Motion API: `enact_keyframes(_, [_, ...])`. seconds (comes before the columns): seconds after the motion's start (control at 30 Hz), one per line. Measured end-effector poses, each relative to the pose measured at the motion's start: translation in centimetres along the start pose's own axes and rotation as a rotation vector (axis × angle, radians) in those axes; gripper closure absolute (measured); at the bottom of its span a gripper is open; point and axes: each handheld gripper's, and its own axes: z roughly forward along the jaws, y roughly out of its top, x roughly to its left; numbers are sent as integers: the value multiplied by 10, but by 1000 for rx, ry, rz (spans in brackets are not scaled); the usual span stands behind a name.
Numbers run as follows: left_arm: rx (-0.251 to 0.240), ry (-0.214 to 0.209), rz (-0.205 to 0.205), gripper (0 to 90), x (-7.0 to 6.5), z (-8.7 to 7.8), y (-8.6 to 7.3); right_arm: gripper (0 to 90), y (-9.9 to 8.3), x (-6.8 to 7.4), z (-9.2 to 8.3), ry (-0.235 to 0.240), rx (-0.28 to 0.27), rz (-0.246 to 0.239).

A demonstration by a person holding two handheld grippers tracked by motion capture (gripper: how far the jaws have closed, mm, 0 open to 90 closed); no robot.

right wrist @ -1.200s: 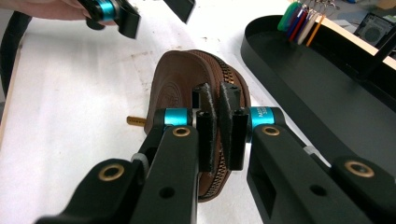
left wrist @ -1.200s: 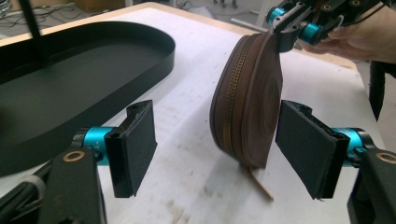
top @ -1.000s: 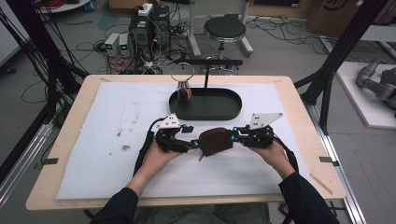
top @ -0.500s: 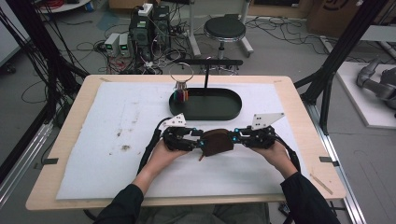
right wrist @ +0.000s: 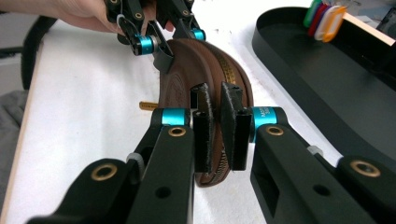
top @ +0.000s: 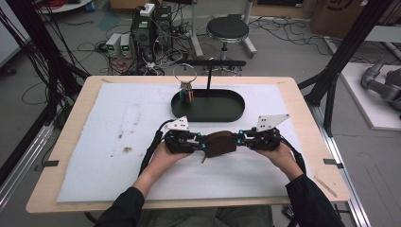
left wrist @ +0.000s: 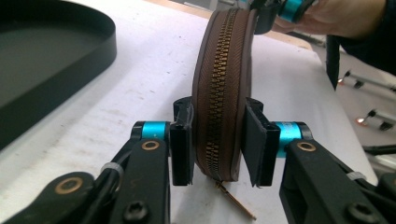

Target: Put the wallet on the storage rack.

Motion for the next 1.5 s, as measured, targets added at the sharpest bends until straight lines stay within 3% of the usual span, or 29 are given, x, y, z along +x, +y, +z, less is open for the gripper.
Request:
enact_keyframes(0.1, [-9, -4, 13, 688, -1, -7, 4, 778, 1, -1, -6, 6, -36, 8])
enact_keyframes(0.23, [-34, 10, 41, 690, -8, -19, 16, 619, 2, -1, -11, -3, -67, 32])
enact_keyframes(0.27, [-23, 5, 37, 690, -9, -22, 19, 597, 3, -1, -11, -4, -68, 38])
enact_keyframes(0.33, [18, 20, 71, 691, -12, -26, 25, 539, 5, 0, -11, -3, -80, 42])
enact_keyframes(0.5, [59, 14, 110, 691, -19, -32, 33, 454, 13, 3, -8, 14, -86, 61])
enact_keyframes(0.6, [90, 14, 140, 691, -24, -32, 37, 455, 15, 5, -4, 27, -78, 65])
enact_keyframes(0.73, [88, 3, 150, 690, -27, -33, 39, 474, 15, 7, 6, 66, -45, 63])
enact_keyframes(0.8, [82, 3, 156, 688, -28, -34, 40, 591, 15, 7, 9, 83, -36, 52])
enact_keyframes(0.87, [66, -8, 151, 686, -27, -35, 39, 627, 16, 10, 9, 95, -33, 52])
enact_keyframes(1.0, [-33, -36, 117, 645, -24, -41, 37, 677, 17, 9, 4, 126, -78, 55])
enact_keyframes(1.07, [-83, -45, 90, 567, -22, -43, 36, 687, 17, 9, 2, 137, -112, 69])
enact_keyframes(1.17, [-127, -72, 60, 534, -19, -46, 34, 691, 18, 9, -1, 141, -152, 86])
enact_keyframes(1.27, [-116, -77, 69, 585, -19, -45, 32, 692, 19, 9, -6, 145, -209, 107])
enact_keyframes(1.5, [-147, -95, 91, 682, -20, -48, 33, 637, 19, 8, -6, 161, -220, 118])
